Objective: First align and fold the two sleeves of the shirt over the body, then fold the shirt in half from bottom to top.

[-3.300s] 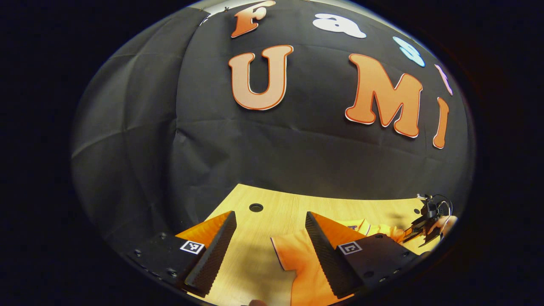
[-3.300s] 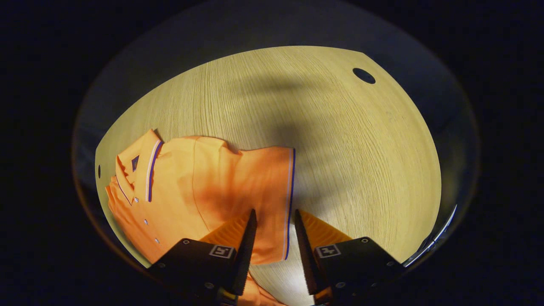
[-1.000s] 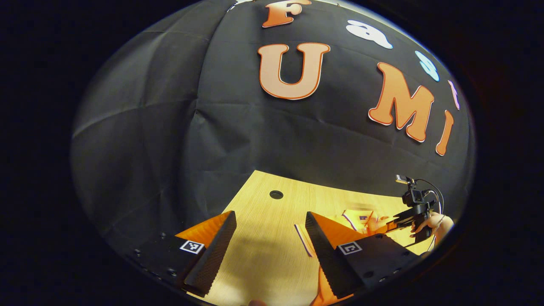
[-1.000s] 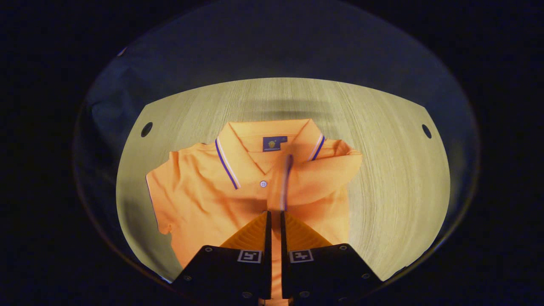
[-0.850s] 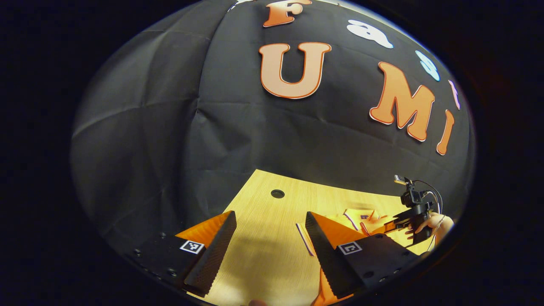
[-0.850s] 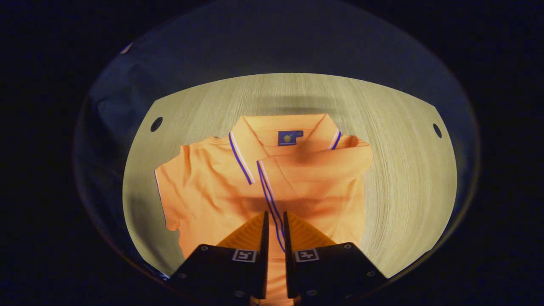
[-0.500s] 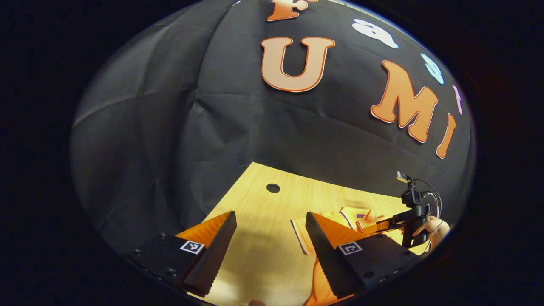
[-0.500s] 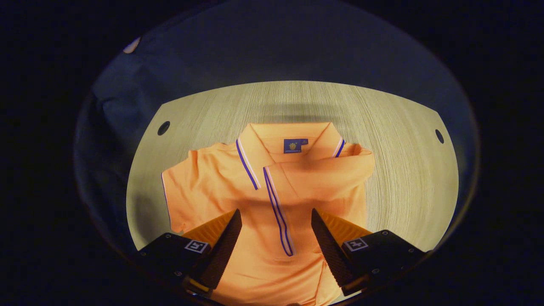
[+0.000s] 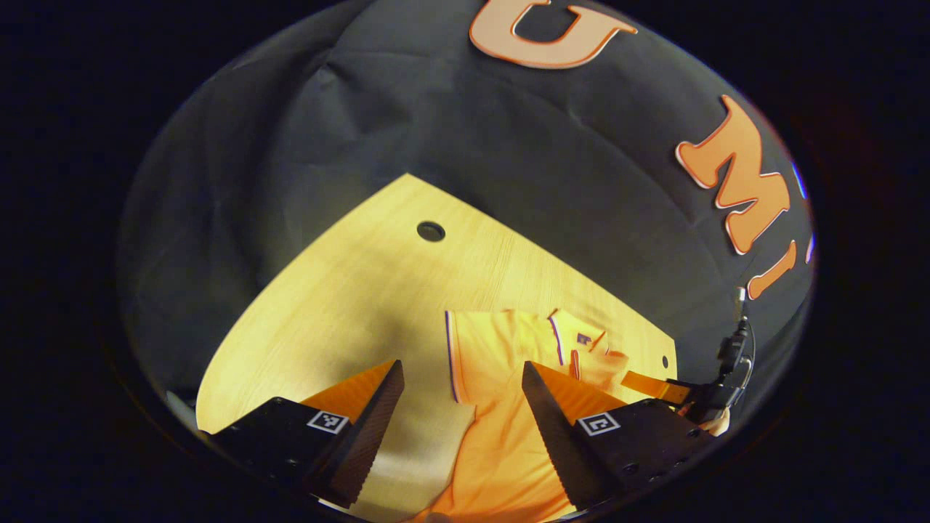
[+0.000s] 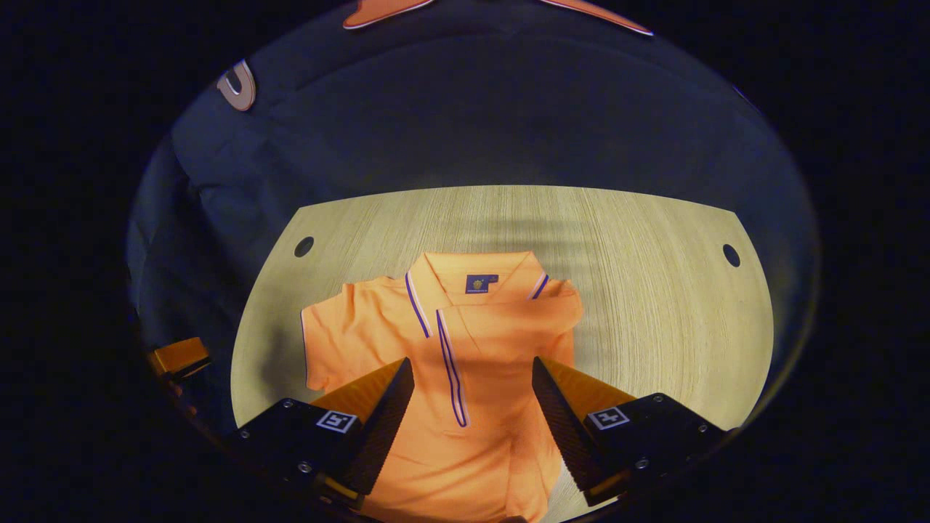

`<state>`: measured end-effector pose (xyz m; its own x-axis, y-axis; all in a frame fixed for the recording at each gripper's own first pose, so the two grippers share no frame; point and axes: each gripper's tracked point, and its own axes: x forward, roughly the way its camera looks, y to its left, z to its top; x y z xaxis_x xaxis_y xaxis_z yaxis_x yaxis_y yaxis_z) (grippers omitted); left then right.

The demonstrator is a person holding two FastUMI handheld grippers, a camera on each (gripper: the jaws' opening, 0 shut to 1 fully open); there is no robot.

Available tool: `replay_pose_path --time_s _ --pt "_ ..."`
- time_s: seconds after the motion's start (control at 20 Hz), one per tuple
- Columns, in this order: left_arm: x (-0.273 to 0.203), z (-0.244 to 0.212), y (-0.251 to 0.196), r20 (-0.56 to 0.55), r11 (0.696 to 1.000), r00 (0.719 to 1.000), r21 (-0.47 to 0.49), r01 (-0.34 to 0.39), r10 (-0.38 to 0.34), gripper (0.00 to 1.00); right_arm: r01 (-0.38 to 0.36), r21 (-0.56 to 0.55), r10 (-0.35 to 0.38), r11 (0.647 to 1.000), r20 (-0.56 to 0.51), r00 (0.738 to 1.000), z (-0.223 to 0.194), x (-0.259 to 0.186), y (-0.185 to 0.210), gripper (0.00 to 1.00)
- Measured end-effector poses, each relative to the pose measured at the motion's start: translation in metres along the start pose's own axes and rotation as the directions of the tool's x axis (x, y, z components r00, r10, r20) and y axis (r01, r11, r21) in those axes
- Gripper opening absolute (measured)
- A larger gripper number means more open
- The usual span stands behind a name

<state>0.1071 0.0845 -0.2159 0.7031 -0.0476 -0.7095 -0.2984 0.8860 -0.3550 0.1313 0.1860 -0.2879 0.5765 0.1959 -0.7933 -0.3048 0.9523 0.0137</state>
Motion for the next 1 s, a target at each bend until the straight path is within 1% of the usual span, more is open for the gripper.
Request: replay_pose_path --time_s 0.05,0.1,0.15,0.2,0.3,0.35,0.4,0.55,0.75,0.8,0.85,0.9,0.95,1.0 --pt "0.013 -0.003 -0.005 -0.038 1.000 0.999 -0.007 0.007 -0.007 0.98 -0.005 0.006 0.004 1.000 0.008 1.000 0.000 -0.005 -0.007 0.99" --pt "0.027 -0.009 -0.007 -0.073 1.000 0.997 -0.006 -0.004 0.003 0.98 0.000 0.009 0.000 1.000 0.014 1.000 -0.001 -0.011 -0.016 0.99" --pt "0.041 -0.012 -0.003 -0.098 0.999 0.995 -0.002 -0.035 0.035 0.98 0.004 0.011 -0.004 1.000 0.018 1.000 -0.002 -0.016 -0.026 0.99" --pt "0.053 -0.014 -0.005 -0.118 0.999 0.992 0.008 -0.046 0.047 0.98 0.002 0.017 -0.003 1.000 0.020 1.000 -0.004 -0.021 -0.034 0.99" --pt "0.074 -0.024 -0.004 -0.156 0.995 0.983 0.038 -0.090 0.095 0.99 -0.007 0.047 0.006 0.999 0.022 1.000 -0.009 -0.030 -0.050 0.99" --pt "0.083 -0.028 0.000 -0.175 0.992 0.977 0.054 -0.115 0.122 0.96 -0.004 0.064 0.002 0.998 0.021 1.000 -0.013 -0.034 -0.062 0.99" --pt "0.092 -0.031 0.003 -0.190 0.988 0.970 0.062 -0.140 0.150 0.99 0.003 0.072 -0.004 0.997 0.019 1.000 -0.017 -0.038 -0.072 0.99" --pt "0.106 -0.044 -0.001 -0.259 0.986 0.952 0.033 -0.161 0.164 0.98 0.016 0.103 -0.018 0.995 0.012 1.000 -0.031 -0.047 -0.100 0.99" --pt "0.128 -0.043 0.009 -0.270 0.965 0.927 0.111 -0.238 0.260 0.98 0.026 0.132 -0.026 0.991 -0.003 1.000 -0.049 -0.054 -0.129 0.99" --pt "0.132 -0.044 0.010 -0.279 0.962 0.921 0.109 -0.250 0.271 0.96 0.025 0.142 -0.024 0.990 -0.005 1.000 -0.053 -0.056 -0.134 0.99" --pt "0.136 -0.046 0.013 -0.289 0.958 0.913 0.103 -0.267 0.286 0.98 0.026 0.153 -0.025 0.988 -0.007 1.000 -0.056 -0.058 -0.140 0.99" --pt "0.138 -0.047 0.017 -0.294 0.952 0.906 0.104 -0.287 0.306 0.96 0.026 0.162 -0.024 0.986 -0.012 1.000 -0.059 -0.059 -0.145 0.99" --pt "0.142 -0.049 0.023 -0.297 0.943 0.895 0.112 -0.313 0.332 0.98 0.025 0.169 -0.024 0.985 -0.013 1.000 -0.062 -0.059 -0.149 0.99" --pt "0.144 -0.050 0.025 -0.301 0.940 0.890 0.116 -0.322 0.342 0.99 0.025 0.173 -0.023 0.985 -0.016 1.000 -0.065 -0.060 -0.154 0.99"
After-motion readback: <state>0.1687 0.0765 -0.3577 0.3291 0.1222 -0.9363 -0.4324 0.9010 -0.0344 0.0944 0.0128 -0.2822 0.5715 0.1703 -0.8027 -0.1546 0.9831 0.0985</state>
